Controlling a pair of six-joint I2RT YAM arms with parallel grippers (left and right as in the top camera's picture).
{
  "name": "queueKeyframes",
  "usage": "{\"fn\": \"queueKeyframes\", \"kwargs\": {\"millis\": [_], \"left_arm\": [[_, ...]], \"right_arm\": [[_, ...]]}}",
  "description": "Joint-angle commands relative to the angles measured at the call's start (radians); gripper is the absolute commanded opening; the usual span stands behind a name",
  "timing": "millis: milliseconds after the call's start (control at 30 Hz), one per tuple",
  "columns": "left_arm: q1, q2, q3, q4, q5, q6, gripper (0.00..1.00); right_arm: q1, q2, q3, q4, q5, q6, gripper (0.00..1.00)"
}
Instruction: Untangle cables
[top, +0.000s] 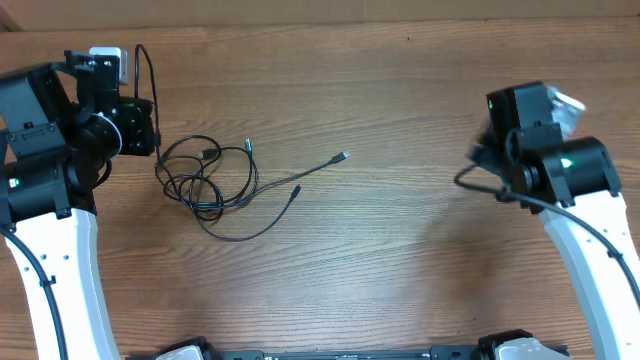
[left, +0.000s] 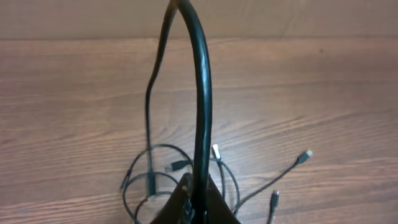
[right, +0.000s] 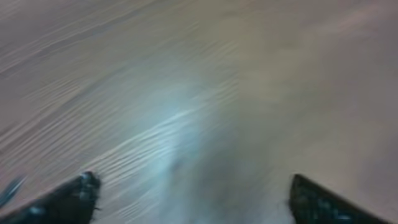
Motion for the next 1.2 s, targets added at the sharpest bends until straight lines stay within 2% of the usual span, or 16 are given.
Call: {"fn": "queueKeyframes", "kwargs": {"millis": [0, 133, 300, 433, 567, 733, 867, 1167], "left_arm": [[0.004, -0.008, 0.015, 0.006, 0.118, -0.048, 0.04], [0.004, -0.008, 0.015, 0.018, 0.327, -0.055, 0.04], [0.004, -0.008, 0.015, 0.068, 0.685, -0.093, 0.04], [0.004, -0.008, 0.015, 0.156, 0.88, -0.212, 0.04], [0.005, -0.008, 0.015, 0.292, 1.025, -0.381, 0.04], [0.005, -0.008, 0.015, 0.488, 1.149, -0.589, 0.04], [0.004, -0.008, 0.015, 0.599, 1.173, -0.712, 0.04], [0.005, -0.008, 0.015, 0.782, 1.172, -0.904, 0.04]], "right_arm": [[-0.002, 0.042, 0.026, 0.066, -0.355, -0.264, 1.0], [-0.002, 0.096, 0.025, 0.113, -0.452, -0.266, 1.0], [-0.002, 0.186, 0.024, 0.14, -0.595, -0.267, 1.0], [-0.002, 0.255, 0.024, 0.184, -0.716, -0.267, 1.0], [-0.002, 0.316, 0.024, 0.236, -0.843, -0.26, 1.0], [0.002, 0.402, 0.024, 0.313, -1.079, -0.256, 1.0], [0.046, 0.47, 0.024, 0.413, -1.232, -0.255, 1.0], [0.273, 0.547, 0.024, 0.604, -1.225, -0.265, 1.0]]}}
